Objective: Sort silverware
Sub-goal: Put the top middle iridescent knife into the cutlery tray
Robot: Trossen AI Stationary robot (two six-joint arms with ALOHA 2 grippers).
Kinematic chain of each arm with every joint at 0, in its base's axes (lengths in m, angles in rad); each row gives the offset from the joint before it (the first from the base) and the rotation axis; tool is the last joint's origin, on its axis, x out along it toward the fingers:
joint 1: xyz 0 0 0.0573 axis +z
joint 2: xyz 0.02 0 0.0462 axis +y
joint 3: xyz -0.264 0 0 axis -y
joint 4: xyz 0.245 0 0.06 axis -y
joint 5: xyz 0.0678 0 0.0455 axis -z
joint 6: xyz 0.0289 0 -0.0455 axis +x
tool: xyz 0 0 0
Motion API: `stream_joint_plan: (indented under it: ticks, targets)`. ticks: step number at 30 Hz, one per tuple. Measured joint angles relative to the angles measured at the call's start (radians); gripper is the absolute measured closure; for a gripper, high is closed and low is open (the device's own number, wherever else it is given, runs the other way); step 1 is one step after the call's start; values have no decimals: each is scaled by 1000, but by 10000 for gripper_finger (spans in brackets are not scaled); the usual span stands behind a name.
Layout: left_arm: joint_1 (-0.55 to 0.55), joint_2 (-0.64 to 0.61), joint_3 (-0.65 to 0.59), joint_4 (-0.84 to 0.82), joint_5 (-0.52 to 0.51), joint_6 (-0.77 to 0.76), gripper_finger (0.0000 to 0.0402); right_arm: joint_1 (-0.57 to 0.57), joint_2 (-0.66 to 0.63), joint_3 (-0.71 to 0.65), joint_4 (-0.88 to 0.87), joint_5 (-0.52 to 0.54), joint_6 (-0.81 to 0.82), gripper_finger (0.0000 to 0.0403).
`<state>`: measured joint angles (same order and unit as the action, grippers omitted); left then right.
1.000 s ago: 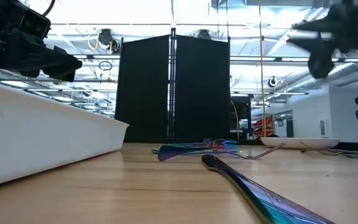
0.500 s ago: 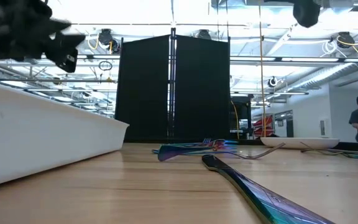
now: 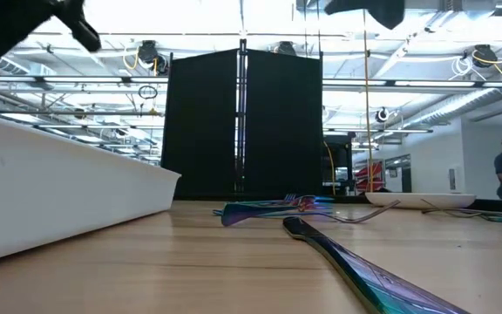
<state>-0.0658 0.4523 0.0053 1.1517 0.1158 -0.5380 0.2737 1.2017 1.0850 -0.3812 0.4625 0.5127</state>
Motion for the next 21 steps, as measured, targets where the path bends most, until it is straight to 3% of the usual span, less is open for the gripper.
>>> stream_joint_plan:
  ticks: [4, 8, 13, 16, 21]
  targets:
    - [0, 1, 2, 62, 11, -161, 244, -10, 40, 2, 129, -12, -83, 291]
    - [0, 1, 3, 70, -12, -323, 244, -60, 62, 3, 145, -100, -75, 291]
    - [0, 1, 8, 15, -33, -348, 244, -121, 96, 3, 146, -227, -50, 291]
    - [0, 3, 60, -123, -34, -347, 244, -142, 118, 3, 144, -252, -55, 291]
    - [0, 24, 238, -550, -30, -281, 244, -176, 127, 3, 148, -256, -91, 291]
